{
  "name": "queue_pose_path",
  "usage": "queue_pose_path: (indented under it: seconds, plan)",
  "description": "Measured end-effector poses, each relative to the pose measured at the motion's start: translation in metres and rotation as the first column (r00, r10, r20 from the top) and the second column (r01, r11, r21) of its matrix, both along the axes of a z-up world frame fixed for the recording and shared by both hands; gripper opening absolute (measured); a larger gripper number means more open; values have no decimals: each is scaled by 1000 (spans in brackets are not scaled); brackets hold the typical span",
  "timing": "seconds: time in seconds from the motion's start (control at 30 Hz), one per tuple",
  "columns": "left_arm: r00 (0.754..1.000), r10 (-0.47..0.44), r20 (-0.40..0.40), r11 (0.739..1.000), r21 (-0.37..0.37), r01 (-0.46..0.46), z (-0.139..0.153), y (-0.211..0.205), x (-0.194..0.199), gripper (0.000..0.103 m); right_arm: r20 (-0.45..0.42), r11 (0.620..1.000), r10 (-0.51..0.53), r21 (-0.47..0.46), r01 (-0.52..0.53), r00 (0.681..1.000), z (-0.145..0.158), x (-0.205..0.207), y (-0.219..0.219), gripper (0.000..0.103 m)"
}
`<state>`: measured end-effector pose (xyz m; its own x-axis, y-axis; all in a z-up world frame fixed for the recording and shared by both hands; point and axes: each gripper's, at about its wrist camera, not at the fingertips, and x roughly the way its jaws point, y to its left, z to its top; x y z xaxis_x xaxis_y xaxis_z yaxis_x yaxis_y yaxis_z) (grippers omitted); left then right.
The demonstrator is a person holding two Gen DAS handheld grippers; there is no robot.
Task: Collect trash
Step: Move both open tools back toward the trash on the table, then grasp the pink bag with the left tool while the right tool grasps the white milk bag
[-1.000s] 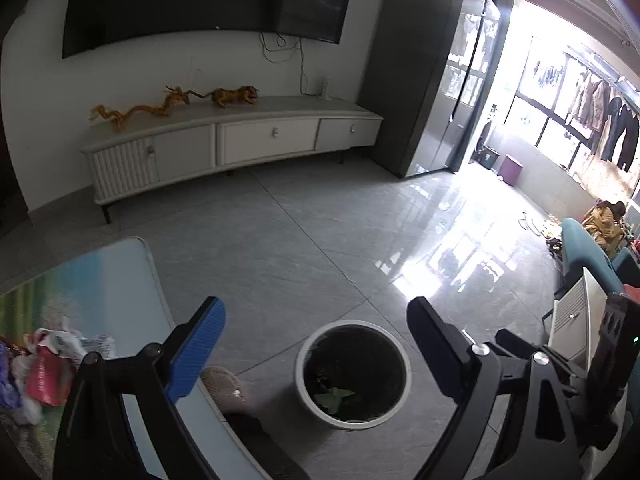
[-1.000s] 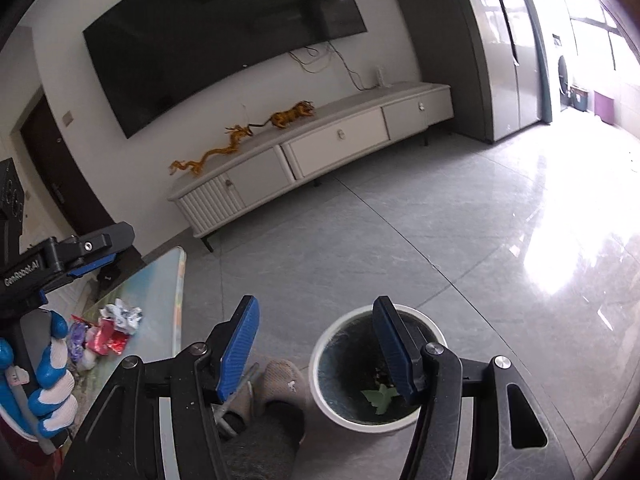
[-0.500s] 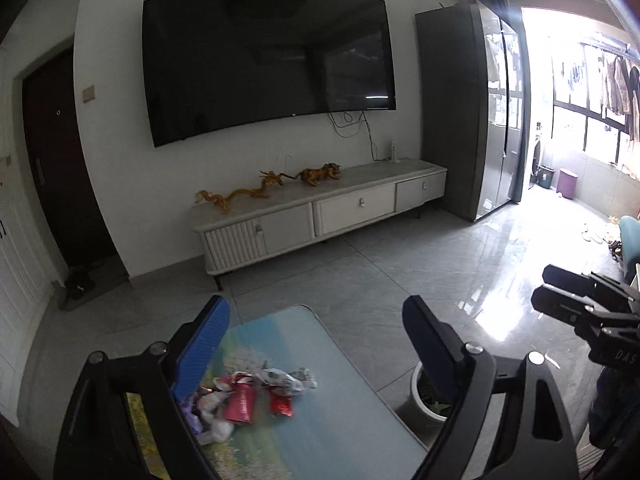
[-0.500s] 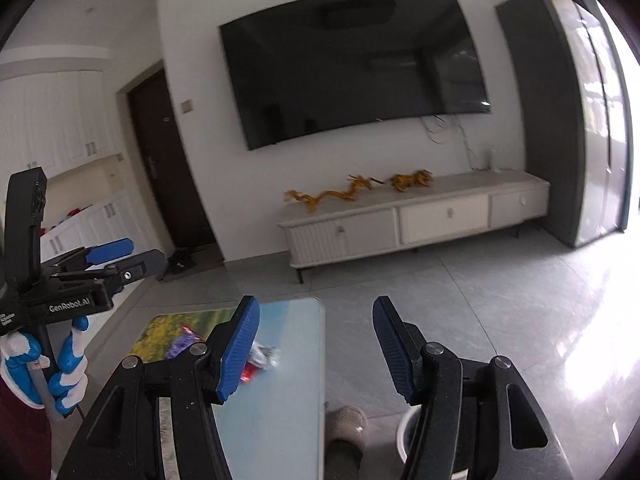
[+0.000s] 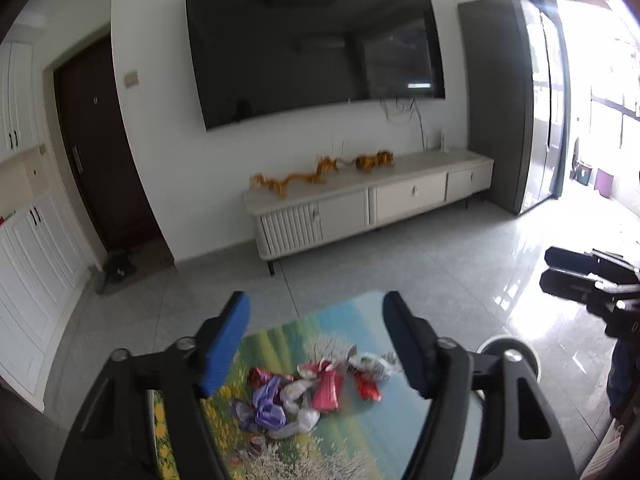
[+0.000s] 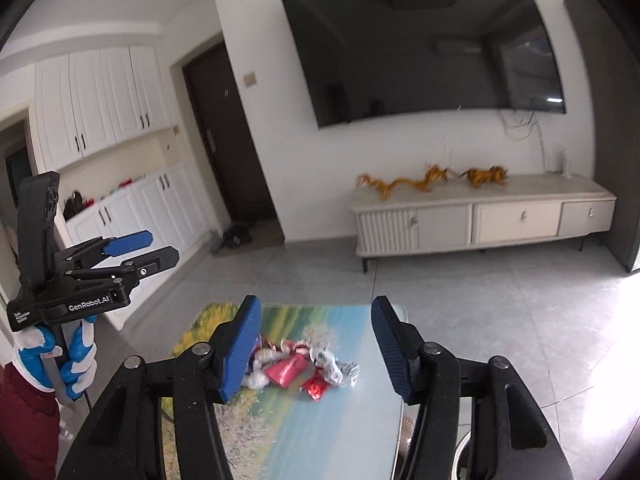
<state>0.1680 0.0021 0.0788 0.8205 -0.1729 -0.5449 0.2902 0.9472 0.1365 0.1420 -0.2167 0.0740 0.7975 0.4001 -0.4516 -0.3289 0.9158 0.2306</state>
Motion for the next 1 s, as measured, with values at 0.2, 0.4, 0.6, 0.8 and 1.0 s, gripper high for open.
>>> queue_pose_path:
  seconds: [0.2,0.4,0.6,0.8,1.0]
  plan:
    - [988,-24,-154,1000,2,25,-93,13,42,55,-118,998,61,2,-61,991,-64,61,21,45]
    - [951,-52,-306,999,-9,51,-170,12,82,51,-244,996,89,-4,-92,966,-124,115,41,44]
    - [923,-107,-371,991,37,130,-213,0,98,51,-352,991,105,-35,-125,930,-174,145,61,44]
    - [899,-102,-426,987,69,145,-244,-1,113,51,-419,982,106,-100,-161,902,-211,164,77,44]
    - [891,-111,-440,984,77,161,-255,-3,120,51,-444,979,92,-123,-162,891,-232,176,84,42]
